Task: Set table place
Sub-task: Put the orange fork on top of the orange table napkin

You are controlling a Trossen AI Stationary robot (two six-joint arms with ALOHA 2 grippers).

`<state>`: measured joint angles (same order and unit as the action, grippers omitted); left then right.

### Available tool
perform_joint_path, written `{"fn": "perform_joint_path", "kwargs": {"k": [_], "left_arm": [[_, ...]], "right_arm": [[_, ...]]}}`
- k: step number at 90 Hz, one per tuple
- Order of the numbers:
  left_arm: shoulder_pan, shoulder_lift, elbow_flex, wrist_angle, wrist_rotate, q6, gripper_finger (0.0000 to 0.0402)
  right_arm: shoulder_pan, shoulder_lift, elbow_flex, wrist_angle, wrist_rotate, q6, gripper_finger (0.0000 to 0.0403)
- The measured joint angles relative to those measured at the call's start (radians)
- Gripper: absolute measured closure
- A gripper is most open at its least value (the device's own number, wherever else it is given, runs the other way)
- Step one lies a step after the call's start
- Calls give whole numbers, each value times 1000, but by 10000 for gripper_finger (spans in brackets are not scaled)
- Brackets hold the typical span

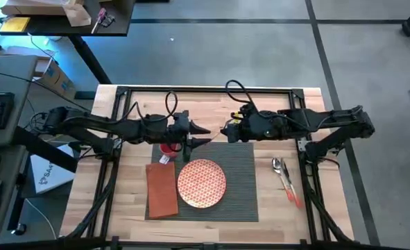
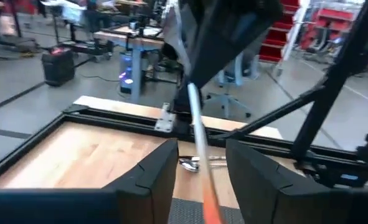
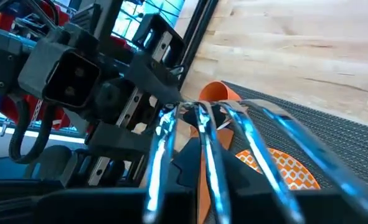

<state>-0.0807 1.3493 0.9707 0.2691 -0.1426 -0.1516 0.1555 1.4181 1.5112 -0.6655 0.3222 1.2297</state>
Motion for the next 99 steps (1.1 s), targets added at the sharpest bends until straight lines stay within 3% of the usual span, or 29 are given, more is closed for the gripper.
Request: {"fn": "perform_joint_path", "kwargs": {"k": [16, 38, 49, 62, 80, 89, 99], "left_arm": [[-2, 31, 1, 21, -4, 0, 293], [-21, 63, 11, -7, -111, 22, 299], [-26, 64, 56, -95, -138, 13, 327], [-22, 64, 89, -155, -123, -2, 390], [-23, 62, 117, -218, -123, -101, 400], [-42, 50, 144, -261, -137, -139, 401], [-81, 7, 180, -344, -160, -243, 401]], "right_arm": [[0, 0, -1, -5, 0, 0, 403], [0, 0, -1, -5, 1, 1, 403], [0, 0, -2, -6, 3, 1, 403], [-1, 0, -2, -7, 8, 0, 403], [0, 0, -2, -7, 2, -57, 402], [0, 0, -2, -7, -33, -121, 387], [-15, -15, -2, -22, -85, -189, 344]]}}
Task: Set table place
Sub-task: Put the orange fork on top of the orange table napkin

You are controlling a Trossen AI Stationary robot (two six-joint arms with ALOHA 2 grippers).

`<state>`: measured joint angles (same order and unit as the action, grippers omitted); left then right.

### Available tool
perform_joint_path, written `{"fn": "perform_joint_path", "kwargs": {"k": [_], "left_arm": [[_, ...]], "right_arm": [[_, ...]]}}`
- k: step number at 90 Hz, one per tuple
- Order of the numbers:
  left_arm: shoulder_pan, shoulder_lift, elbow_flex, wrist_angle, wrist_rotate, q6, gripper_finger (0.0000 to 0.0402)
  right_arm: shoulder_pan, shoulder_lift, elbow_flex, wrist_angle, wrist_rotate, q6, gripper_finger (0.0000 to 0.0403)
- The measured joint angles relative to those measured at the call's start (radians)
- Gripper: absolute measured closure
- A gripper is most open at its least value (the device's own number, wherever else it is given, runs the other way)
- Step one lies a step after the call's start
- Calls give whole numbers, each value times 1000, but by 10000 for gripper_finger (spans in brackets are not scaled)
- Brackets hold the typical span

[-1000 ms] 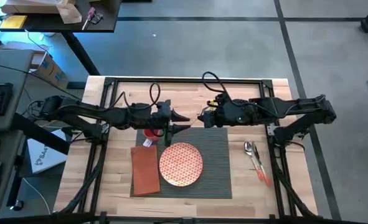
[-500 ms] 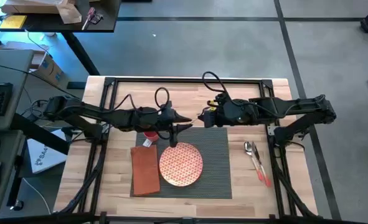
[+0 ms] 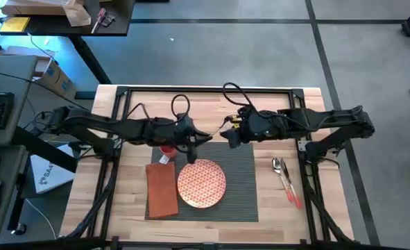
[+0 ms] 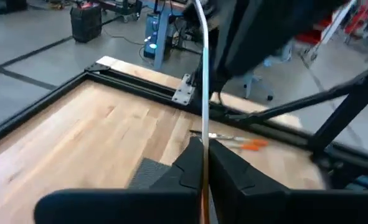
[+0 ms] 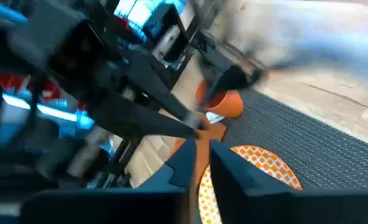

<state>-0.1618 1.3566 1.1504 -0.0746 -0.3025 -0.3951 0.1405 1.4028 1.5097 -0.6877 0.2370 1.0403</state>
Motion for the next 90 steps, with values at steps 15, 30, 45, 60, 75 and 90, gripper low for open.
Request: {"fn": "perform_joint_path", "kwargs": {"k": [15, 30, 45, 60, 75, 90], "left_arm": [[-126, -84, 31, -257, -9, -357, 401], [-387, -104, 27, -480, -19, -873, 401], [-622, -79, -48, -535, -122, -1392, 401], [-752, -26, -137, -619, -290, -1778, 401], [-708, 62, -175, -654, -168, -1787, 401], [-676, 145, -175, -735, -5, -1795, 402]], "right_arm": [[-36, -40, 0, -96, -72, -122, 273], [-35, -71, 0, -179, -99, -214, 231], [-5, -69, 0, -241, -93, -312, 222], [14, -69, 0, -271, -93, -383, 222], [15, -69, 0, -286, -120, -387, 222], [16, -69, 0, -290, -138, -386, 222]]}}
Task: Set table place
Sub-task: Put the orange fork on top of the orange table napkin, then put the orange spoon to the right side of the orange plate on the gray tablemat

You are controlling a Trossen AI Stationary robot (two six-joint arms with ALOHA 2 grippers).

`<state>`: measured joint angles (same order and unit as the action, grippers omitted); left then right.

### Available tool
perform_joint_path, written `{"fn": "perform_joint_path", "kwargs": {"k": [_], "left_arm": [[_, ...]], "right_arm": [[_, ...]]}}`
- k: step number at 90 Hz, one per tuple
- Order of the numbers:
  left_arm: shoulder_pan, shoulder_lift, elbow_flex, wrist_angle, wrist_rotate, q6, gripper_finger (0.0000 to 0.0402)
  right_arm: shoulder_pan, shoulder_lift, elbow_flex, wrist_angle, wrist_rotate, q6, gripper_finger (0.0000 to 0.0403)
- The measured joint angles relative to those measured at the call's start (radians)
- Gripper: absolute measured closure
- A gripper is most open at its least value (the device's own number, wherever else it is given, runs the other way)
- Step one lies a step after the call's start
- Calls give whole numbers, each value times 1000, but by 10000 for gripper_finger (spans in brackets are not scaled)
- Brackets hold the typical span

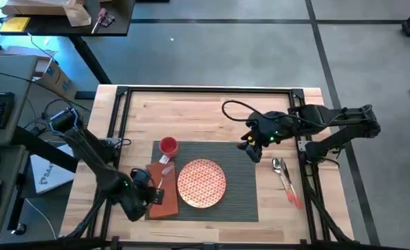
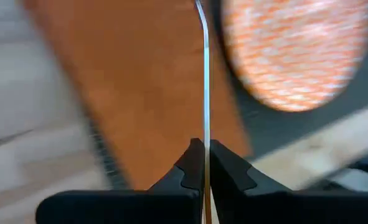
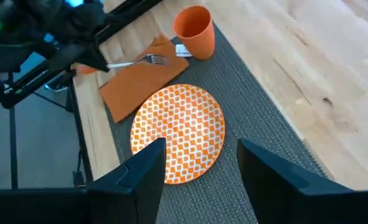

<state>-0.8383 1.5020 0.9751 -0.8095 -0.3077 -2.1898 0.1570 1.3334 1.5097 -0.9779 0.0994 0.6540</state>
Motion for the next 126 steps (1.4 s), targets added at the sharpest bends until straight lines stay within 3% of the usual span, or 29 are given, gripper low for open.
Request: {"fn": "perform_joint_path", "kwargs": {"k": [23, 68, 106, 118, 126], "left_arm": [[52, 73, 0, 18, 59, -8, 402], [105, 130, 0, 99, 57, -28, 398], [73, 131, 0, 53, 149, -30, 298], [33, 82, 6, 49, 151, -32, 276], [15, 40, 23, 40, 144, -28, 274]], "right_arm": [[-5, 0, 0, 2, 5, 18, 222], [-20, 0, 0, 18, 22, 21, 222], [-19, -4, 0, 7, -57, 22, 222], [-8, -22, 0, -132, -132, 81, 222], [38, -29, -19, -291, -111, 89, 222]]}}
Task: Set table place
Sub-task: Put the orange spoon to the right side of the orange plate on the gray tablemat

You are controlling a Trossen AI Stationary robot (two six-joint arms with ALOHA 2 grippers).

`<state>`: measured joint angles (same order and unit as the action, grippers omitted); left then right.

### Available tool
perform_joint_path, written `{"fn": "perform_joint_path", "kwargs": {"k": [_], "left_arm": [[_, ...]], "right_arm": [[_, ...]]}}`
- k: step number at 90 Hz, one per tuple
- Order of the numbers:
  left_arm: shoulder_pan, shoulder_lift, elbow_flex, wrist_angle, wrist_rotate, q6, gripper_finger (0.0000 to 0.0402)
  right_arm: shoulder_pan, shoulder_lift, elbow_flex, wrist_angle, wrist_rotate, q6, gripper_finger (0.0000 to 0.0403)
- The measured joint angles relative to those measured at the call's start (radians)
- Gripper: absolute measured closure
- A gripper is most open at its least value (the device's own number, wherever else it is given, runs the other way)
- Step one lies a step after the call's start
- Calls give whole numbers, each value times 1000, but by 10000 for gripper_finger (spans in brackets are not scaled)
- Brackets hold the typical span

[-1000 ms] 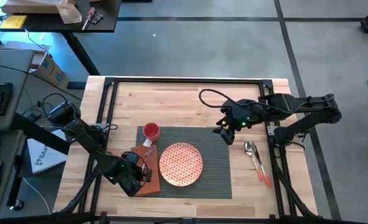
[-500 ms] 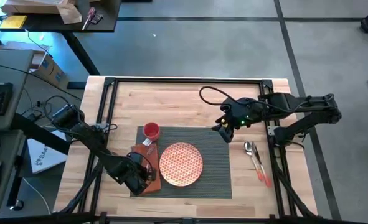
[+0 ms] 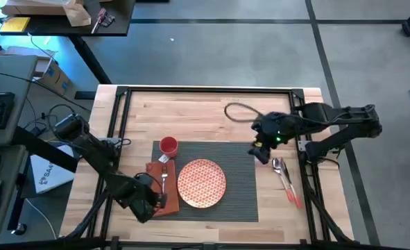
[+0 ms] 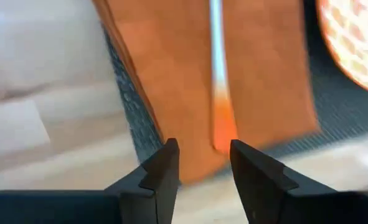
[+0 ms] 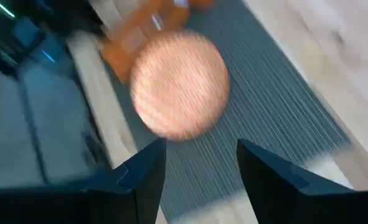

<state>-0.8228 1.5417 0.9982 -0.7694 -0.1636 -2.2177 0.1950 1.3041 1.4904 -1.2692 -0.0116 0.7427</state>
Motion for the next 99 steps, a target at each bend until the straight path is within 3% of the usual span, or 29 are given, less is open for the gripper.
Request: {"fn": "perform_joint_path", "kwargs": {"k": [9, 15, 30, 42, 56, 75, 86, 99], "left_arm": [[-3, -58, 21, 0, -15, 56, 276], [-2, -98, 44, 6, -48, 110, 280], [25, -201, 123, 36, -109, 318, 291], [58, -273, 176, 95, -160, 566, 299], [107, -365, 197, 150, -247, 847, 302], [157, -461, 196, 146, -340, 1002, 302], [182, -491, 195, 144, -344, 1075, 302], [197, -521, 195, 146, -344, 1128, 303]], "right_arm": [[38, -12, -107, -143, 9, 45, 222], [60, -28, -224, -143, -31, 74, 222], [103, -71, -522, -8, -172, 186, 222], [114, -74, -702, 56, -182, 331, 222], [91, -75, -881, 247, -259, 431, 222], [78, -74, -1013, 453, -295, 549, 227], [78, -75, -1035, 508, -303, 606, 271], [79, -74, -1033, 512, -302, 652, 375]]}}
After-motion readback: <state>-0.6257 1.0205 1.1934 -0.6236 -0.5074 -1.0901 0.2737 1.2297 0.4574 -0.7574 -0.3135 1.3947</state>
